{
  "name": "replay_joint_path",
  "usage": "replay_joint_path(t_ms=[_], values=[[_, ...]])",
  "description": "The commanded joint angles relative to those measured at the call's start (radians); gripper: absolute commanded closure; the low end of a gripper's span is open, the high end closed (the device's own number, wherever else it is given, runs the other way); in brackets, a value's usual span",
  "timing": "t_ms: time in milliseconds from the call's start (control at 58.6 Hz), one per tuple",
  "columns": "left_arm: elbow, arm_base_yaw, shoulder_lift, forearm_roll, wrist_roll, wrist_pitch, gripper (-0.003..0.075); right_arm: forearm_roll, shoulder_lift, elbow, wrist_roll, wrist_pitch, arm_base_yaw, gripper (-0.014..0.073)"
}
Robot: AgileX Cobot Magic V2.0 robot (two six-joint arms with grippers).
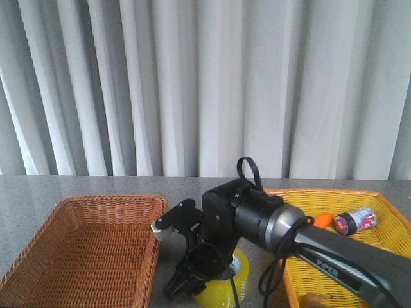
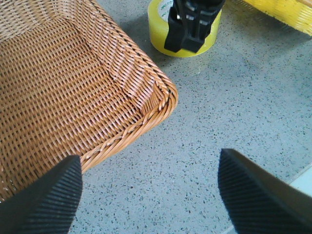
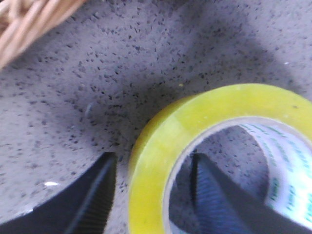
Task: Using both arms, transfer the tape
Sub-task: 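Carry the tape roll with the right gripper toward the brown basket, then set the tape roll on the table and withdraw the right gripper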
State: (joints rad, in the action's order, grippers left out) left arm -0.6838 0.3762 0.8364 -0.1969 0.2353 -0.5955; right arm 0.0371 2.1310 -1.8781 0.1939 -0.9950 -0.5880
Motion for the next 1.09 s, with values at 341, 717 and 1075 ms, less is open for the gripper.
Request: replay_joint_path(t_ms=[341,717,1075], values=[[-0.027,0.007,-0.004,-0.018,0.000,0.067,0.0160,-0.016,-0.410,0.068,-0.050,-0.036,0.036,0.0225],[-0.027,0.007,-0.004,-0.018,0.000,0.070,0.0160,-0.015,-0.845,0.671,-0.121,0.294,0.134,0.0250],[-0.031,0.007,0.007,-0.026,0.015,0.131,0.0160,-0.013,-1.200,1.056,-0.132,0.360,0.211,0.0250]])
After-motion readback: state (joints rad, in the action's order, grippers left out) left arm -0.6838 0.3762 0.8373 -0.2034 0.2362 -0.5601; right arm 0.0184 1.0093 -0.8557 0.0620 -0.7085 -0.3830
